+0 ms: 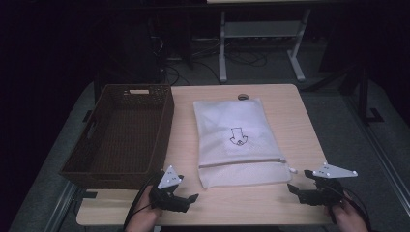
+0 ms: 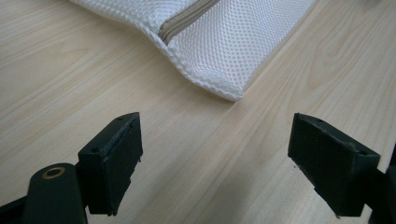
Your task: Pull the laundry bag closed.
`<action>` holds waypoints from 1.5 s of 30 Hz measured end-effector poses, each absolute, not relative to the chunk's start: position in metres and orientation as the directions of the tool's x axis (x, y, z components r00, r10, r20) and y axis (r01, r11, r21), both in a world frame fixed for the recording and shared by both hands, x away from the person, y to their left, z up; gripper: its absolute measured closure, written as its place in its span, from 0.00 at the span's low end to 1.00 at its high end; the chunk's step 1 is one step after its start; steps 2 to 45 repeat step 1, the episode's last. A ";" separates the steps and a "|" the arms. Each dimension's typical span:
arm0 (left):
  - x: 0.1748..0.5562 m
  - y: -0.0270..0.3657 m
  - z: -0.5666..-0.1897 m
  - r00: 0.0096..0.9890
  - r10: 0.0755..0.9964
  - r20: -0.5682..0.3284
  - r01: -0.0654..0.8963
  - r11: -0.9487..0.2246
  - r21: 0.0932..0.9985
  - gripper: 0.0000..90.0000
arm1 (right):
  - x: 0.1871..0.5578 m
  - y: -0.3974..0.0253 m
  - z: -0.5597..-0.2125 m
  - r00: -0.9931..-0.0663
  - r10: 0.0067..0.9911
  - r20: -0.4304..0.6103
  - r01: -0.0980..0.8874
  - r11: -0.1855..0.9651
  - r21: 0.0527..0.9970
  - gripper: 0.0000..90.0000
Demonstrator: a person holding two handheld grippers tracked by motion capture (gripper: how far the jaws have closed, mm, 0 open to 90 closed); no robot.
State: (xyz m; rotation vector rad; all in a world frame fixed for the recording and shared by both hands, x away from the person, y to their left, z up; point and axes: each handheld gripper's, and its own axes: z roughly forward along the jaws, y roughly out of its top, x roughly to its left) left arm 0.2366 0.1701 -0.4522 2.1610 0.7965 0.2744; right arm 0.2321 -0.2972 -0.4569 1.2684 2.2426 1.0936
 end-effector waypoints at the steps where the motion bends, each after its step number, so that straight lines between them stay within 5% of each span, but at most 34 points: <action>1: 0.237 0.170 -0.452 0.780 0.623 -0.066 0.450 -0.484 0.750 0.19 | 0.232 -0.297 -0.457 -0.543 0.836 0.075 0.574 0.305 0.760 0.17; 45: 0.237 0.170 -0.452 0.780 0.623 -0.066 0.450 -0.484 0.750 0.19 | 0.232 -0.297 -0.457 -0.543 0.836 0.075 0.574 0.305 0.760 0.17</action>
